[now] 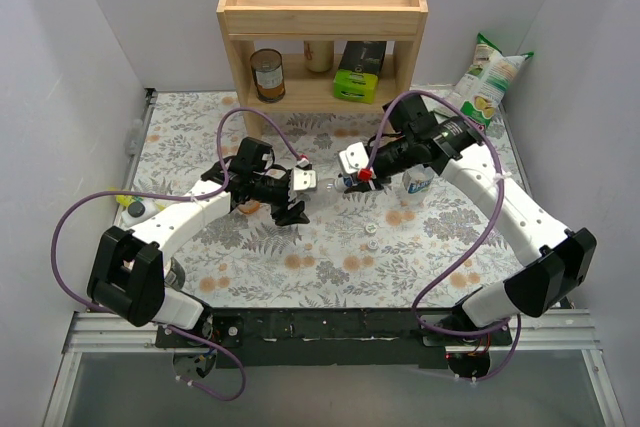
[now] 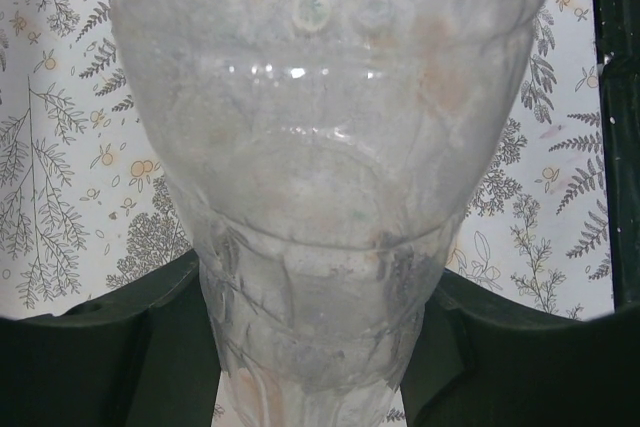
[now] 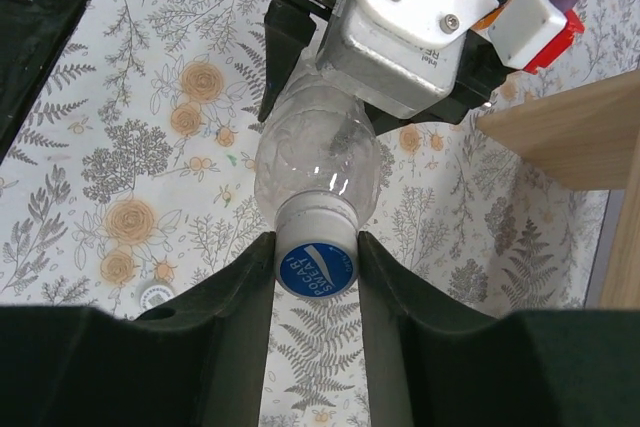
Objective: Screw on the bottle caps
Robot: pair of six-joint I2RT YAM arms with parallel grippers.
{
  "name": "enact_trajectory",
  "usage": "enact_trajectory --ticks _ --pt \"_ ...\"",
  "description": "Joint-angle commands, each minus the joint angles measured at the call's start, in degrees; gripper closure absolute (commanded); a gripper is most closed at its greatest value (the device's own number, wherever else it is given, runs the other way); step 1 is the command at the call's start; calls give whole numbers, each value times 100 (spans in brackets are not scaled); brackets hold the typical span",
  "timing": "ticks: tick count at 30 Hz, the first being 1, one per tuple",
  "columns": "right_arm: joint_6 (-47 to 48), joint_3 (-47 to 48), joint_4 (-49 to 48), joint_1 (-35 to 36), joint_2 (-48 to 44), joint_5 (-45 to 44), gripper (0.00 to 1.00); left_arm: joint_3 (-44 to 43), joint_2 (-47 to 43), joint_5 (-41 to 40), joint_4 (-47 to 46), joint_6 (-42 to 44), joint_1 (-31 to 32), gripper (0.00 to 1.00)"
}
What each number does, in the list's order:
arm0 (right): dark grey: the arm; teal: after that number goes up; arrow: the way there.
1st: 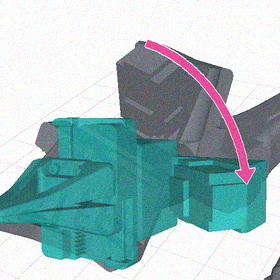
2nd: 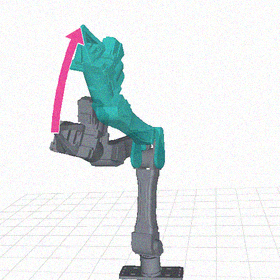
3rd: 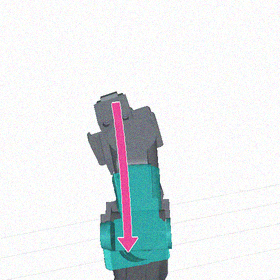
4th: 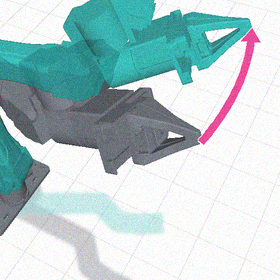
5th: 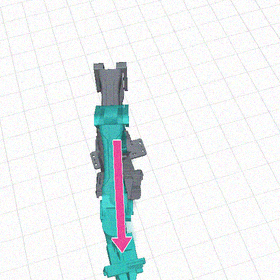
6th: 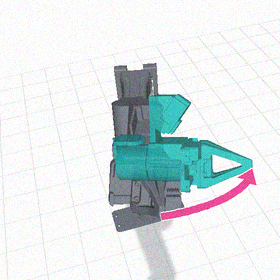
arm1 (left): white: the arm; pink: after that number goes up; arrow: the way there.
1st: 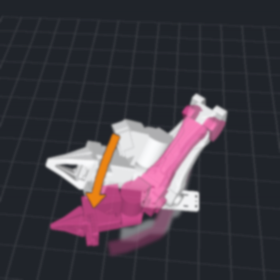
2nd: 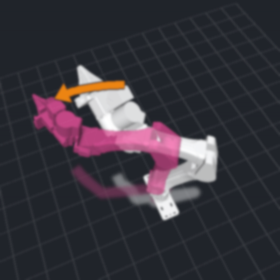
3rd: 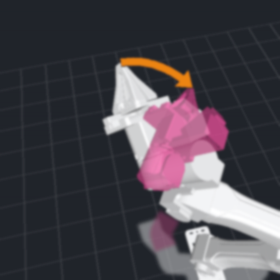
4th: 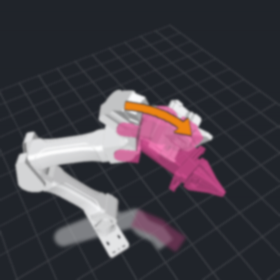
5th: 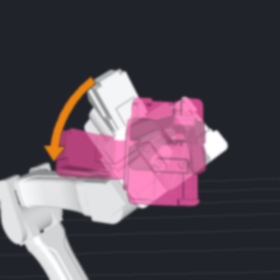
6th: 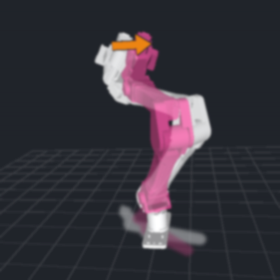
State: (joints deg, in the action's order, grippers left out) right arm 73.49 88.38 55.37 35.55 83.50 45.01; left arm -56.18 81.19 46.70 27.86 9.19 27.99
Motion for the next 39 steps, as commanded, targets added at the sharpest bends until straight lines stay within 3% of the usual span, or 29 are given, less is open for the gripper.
enact_trajectory --ticks 1,3,7,9,10,11,14,15,18,20,24,25,27,29,32,39 --pt "-273 320 105 48 95 139 61 -42 -94 24 -158 21 14 100" --pt "-414 390 105 48 113 78 66 11 -112 -151 -254 -66 14 100" --pt "-1484 583 -53 -47 376 -89 67 265 -357 -879 -1051 -645 101 100" --pt "-2599 890 -97 -266 604 156 67 669 -734 -1450 -2193 -874 163 100" --pt "-3021 1031 -123 -346 884 244 67 835 -858 -2123 -2614 -1188 268 100" --pt "-3965 1163 -132 -434 1043 532 67 1063 -1016 -2434 -3358 -1270 329 100" --pt "-5855 1061 -666 -777 1256 1112 69 1171 -1070 -3183 -3848 -1139 549 100" --pt "-6395 763 -1216 -934 1221 1306 76 1188 -1035 -3306 -3858 -1104 602 100" --pt "-7767 558 -1661 -1102 1379 1835 89 1206 -1008 -3545 -3806 -1209 699 100" --pt "-7597 882 -1618 -1147 1379 1643 82 1206 -1017 -3431 -3578 -1357 699 100" --pt "-5465 1472 -1109 -1226 1134 1379 32 1092 -1043 -2748 -2884 -1893 542 100" --pt "-4268 1115 -1064 -1226 759 1361 28 1109 -1131 -2501 -2821 -1973 480 100" --pt "-3617 421 -1536 -1226 239 1247 20 1145 -1210 -1678 -2435 -2053 331 100" --pt "-3141 -649 -2333 -1226 -543 1220 15 1127 -1281 -1270 -2233 -2105 295 100" --pt "-3148 -1251 -2830 -1182 -994 1221 12 979 -1246 -786 -2118 -2273 286 100" --pt "-3964 -1253 -3443 -1147 -801 1422 17 750 -1018 -425 -1933 -1957 286 100"
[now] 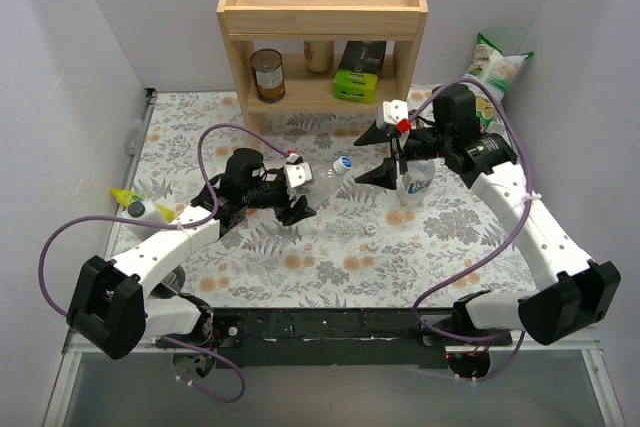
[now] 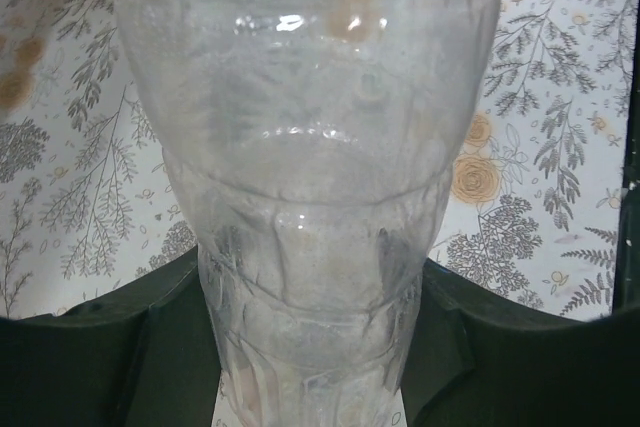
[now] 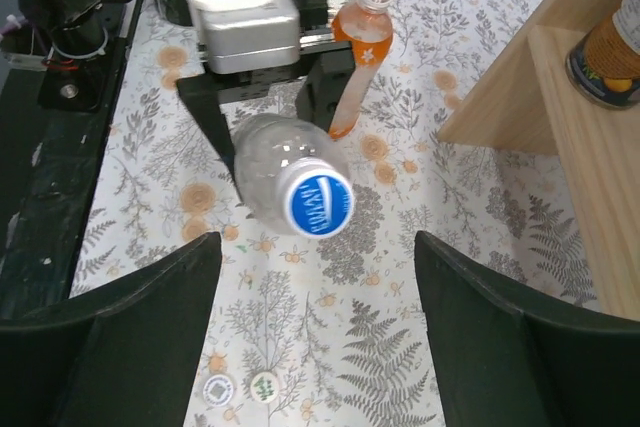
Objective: Screw on the bottle caps
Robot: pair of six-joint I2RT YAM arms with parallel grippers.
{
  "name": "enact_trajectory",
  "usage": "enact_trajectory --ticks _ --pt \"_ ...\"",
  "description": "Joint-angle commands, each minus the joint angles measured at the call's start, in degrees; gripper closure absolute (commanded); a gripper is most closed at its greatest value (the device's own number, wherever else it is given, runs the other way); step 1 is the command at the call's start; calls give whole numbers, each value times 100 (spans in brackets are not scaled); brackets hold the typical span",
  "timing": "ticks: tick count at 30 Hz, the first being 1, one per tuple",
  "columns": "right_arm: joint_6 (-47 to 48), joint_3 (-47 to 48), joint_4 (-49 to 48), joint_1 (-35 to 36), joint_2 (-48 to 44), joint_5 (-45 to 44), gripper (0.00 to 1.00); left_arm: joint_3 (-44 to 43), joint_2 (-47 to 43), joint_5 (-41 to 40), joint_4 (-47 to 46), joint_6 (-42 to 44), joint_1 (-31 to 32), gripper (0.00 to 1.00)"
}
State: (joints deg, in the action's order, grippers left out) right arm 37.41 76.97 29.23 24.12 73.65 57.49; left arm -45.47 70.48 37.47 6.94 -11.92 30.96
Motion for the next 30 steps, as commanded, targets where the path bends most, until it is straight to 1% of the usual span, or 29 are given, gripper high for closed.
enact_trajectory --ticks 1,6,10,17,21,24,28,30 --pt "-453 -112 -910 -4 255 200 18 -339 71 550 176 181 -11 100" --pt "-647 64 -770 -4 510 543 31 -392 115 551 202 225 -11 100" --pt "-901 99 -901 -4 554 815 33 -392 141 559 202 243 -11 100" --pt "-1323 55 -1227 -4 519 1018 36 -427 221 568 211 173 -11 100" --pt "-1403 73 -1140 -4 606 1097 44 -401 212 586 194 182 -11 100" --pt "-1377 116 -990 -4 677 1124 47 -366 177 586 141 199 -11 100" --pt "-1350 99 -981 -4 695 1036 47 -357 159 594 123 199 -11 100" --pt "-1350 116 -955 -4 738 1027 51 -348 177 594 106 208 -11 100"
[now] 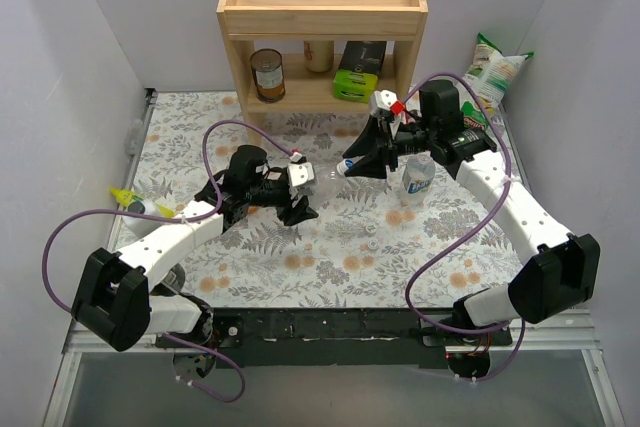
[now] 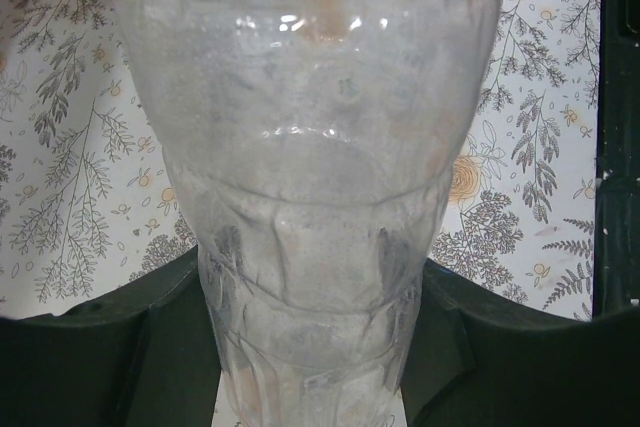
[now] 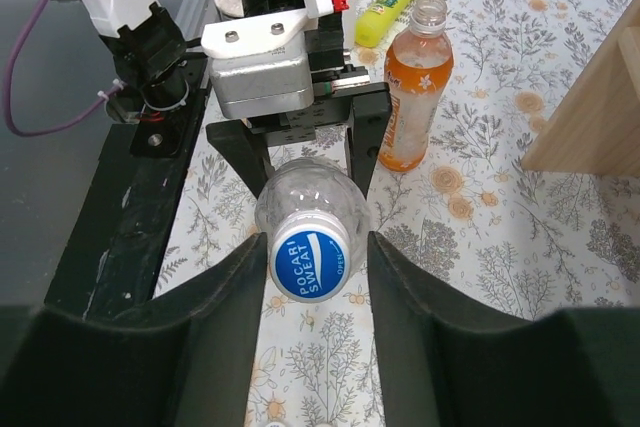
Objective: Screw on the bottle caps
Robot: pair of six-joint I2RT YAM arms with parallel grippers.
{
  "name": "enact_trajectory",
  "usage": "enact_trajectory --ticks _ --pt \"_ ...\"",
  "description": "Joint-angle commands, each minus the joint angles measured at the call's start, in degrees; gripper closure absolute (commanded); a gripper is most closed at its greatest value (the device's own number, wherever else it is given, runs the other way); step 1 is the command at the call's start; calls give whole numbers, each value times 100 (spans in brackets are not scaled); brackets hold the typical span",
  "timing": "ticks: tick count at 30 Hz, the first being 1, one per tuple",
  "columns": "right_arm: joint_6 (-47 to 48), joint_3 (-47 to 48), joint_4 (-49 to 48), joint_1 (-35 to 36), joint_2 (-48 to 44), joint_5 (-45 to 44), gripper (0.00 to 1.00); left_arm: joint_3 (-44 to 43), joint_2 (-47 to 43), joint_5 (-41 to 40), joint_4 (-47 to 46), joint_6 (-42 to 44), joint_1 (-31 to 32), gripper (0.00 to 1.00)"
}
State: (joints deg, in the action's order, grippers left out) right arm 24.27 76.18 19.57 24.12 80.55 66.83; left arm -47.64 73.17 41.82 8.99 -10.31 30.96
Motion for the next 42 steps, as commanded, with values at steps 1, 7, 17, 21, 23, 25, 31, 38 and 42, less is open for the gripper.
enact_trajectory --ticks 1,7,17,21,23,25,31,38,42 --pt "-37 230 46 -12 57 102 54 -132 -101 151 -100 46 -2 100" --pt "-1007 4 -575 -4 31 -177 84 -114 -31 -77 -344 -129 41 100" --pt "-3174 -323 -2062 383 -207 -1919 99 342 -215 -2477 -1822 -1149 841 100" --pt "-2266 26 -1389 383 -277 -1954 99 474 -302 -2240 -1743 -1149 841 21" --pt "-1631 343 -309 296 -251 -1823 99 501 -329 -2187 -1647 -1149 833 2" --pt "-685 938 1056 216 -198 -1674 99 466 -338 -2152 -1411 -1158 806 2" --pt "683 1654 2850 146 -14 -2435 99 711 -382 -2012 -953 -974 762 2" --pt "1079 2066 2745 102 767 -2982 99 686 -382 -1731 -399 -1175 622 2" --pt "1325 2567 2727 75 1322 -3097 99 721 -426 -1537 -214 -1079 490 2"
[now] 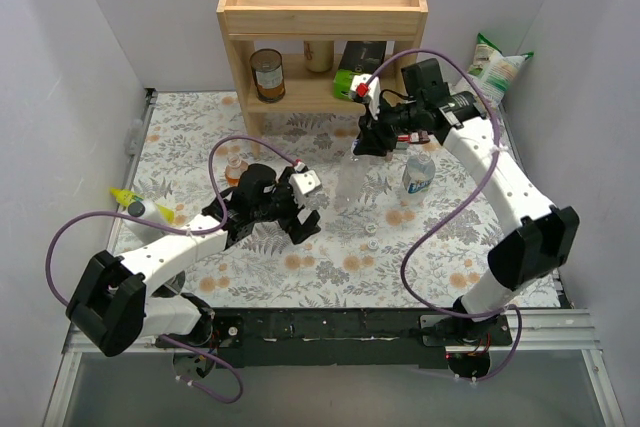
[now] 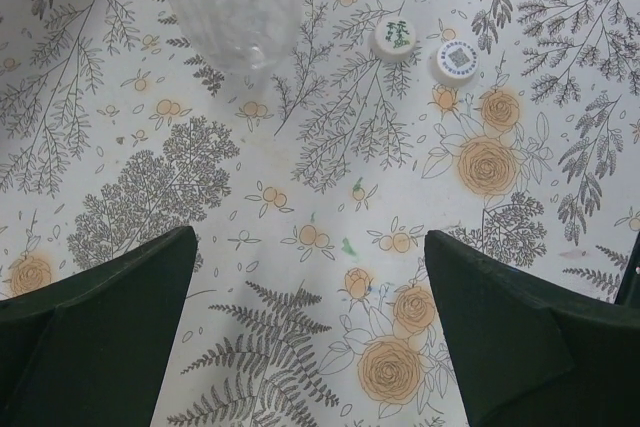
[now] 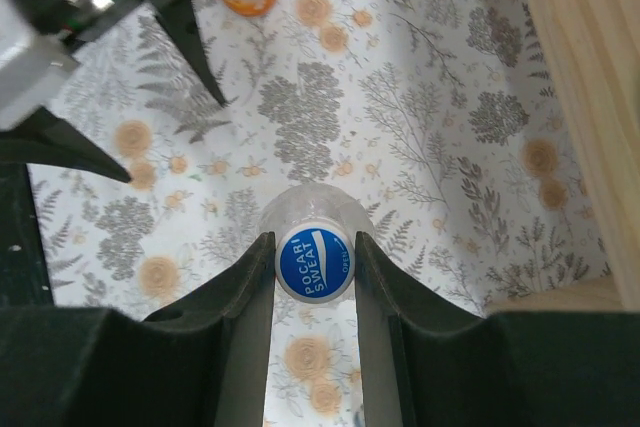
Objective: Screw on the bottle caps
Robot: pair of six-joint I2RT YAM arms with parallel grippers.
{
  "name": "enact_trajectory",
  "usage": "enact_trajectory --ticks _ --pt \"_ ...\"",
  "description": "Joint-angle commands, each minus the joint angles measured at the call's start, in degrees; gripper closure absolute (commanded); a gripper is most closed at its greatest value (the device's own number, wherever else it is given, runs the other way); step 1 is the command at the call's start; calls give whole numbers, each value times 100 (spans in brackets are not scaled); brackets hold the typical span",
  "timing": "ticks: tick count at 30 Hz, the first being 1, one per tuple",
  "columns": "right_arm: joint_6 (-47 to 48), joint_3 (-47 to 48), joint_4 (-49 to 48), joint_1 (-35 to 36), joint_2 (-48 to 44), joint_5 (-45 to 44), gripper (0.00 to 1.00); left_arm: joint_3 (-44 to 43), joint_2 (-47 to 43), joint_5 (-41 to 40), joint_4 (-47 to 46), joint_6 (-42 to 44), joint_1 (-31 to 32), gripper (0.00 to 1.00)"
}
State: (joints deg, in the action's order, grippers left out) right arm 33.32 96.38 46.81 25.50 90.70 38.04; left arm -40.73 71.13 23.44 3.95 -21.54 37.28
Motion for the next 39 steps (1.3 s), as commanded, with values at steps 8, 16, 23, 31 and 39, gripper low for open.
enact_trajectory --ticks 8,16,23,31,39 --pt "500 786 -84 -168 853 -333 99 127 -319 407 230 -17 -309 2" --pt "527 -161 -802 -176 503 -306 94 109 -223 477 221 45 -344 2" --pt "526 -577 -990 -159 343 -359 90 74 -161 583 229 54 -344 2" --pt "553 -576 -998 -168 344 -385 47 48 -135 591 238 88 -353 2" --pt "509 -585 -1059 -168 335 -324 36 65 -109 644 212 89 -353 2"
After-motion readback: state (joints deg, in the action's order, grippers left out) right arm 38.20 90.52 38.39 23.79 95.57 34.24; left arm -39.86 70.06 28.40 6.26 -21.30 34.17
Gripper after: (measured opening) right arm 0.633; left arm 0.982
